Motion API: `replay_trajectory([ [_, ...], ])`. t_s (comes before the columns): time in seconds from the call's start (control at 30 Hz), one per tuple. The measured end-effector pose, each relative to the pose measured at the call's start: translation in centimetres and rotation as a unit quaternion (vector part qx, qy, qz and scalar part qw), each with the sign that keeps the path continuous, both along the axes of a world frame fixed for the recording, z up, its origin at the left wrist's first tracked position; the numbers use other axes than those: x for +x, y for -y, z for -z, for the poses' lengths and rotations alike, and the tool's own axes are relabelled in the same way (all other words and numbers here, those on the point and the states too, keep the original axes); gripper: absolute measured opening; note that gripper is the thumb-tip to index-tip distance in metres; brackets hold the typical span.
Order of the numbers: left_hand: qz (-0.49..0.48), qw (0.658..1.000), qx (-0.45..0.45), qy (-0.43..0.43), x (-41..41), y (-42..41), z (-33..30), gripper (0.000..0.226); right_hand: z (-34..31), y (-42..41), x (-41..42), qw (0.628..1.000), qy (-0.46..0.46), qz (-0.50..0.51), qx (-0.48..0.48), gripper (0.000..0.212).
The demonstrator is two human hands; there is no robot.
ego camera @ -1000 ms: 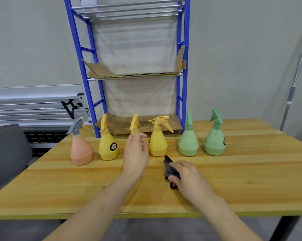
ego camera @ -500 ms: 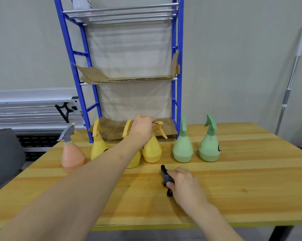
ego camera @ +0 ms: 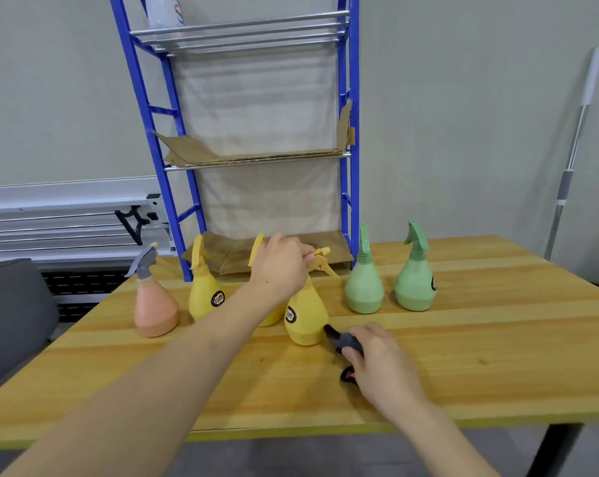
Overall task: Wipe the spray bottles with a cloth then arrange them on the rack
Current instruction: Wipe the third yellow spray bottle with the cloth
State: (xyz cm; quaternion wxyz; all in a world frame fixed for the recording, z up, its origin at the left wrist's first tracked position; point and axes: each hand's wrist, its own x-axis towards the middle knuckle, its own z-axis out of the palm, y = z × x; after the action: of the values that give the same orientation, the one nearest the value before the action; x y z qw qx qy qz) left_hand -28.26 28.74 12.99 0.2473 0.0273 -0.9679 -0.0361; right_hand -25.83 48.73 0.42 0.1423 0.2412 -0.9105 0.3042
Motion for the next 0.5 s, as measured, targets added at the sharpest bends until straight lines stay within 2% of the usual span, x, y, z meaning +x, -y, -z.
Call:
replay_trajectory([
  [0.2,0.009,1.0,0.009,-0.012,4.1,0.7,0.6,0.032,-0.3,0.2,1.7,0.987,-0.043,0.011,-0.152,0.028],
  [0.37,0.01,0.999,0.034,-0.02,6.7,0.9,0.8,0.03,-1.8,1.5,3.1,0.976,-0.065,0.007,-0.208,0.041],
  [0.5,0.034,0.995,0.089,-0.042,8.0,1.1,1.2,0.029,-2.6,2.6,3.9,0.967,-0.063,-0.006,-0.248,0.034],
])
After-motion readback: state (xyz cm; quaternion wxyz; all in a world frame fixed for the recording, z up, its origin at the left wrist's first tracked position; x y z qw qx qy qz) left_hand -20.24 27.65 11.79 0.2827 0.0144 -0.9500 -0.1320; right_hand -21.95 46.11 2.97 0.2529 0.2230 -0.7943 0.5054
